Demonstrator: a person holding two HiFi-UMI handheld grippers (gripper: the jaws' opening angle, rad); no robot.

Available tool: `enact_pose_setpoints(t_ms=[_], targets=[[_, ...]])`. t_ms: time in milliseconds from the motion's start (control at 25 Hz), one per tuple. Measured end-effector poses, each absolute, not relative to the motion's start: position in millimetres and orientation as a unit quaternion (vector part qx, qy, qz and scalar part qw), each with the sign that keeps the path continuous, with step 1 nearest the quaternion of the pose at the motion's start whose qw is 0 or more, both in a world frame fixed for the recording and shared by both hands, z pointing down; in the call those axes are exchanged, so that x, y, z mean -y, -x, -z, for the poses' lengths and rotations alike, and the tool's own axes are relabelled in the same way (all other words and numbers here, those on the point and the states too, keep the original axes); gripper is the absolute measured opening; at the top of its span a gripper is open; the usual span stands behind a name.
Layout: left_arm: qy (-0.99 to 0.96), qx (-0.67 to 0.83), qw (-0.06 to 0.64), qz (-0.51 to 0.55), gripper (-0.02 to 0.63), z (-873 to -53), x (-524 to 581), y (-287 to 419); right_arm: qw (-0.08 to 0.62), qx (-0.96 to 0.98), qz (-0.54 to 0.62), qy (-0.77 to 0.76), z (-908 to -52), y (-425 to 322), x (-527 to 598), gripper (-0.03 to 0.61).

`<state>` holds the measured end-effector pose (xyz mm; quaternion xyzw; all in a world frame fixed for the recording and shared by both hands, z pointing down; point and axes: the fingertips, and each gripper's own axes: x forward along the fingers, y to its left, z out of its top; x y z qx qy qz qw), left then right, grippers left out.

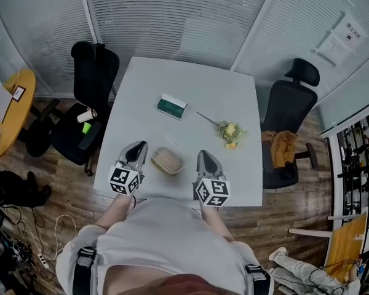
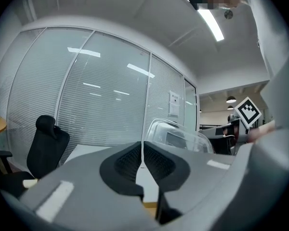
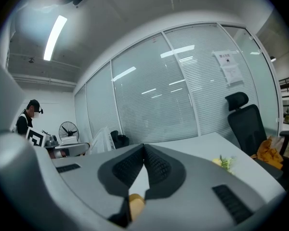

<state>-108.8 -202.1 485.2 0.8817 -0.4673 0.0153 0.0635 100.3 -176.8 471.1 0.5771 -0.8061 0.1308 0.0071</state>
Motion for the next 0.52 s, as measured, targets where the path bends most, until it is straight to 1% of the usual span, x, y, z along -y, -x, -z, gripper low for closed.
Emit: enact_pose_setpoints(t_ms=[520], targets=[[-0.884,0.464,0.054,-0.009,0.025,-474.1,206.6,104.2,0.007,0.809,-0.130,-0.573,-467.7,-98.0,181.7,0.009]])
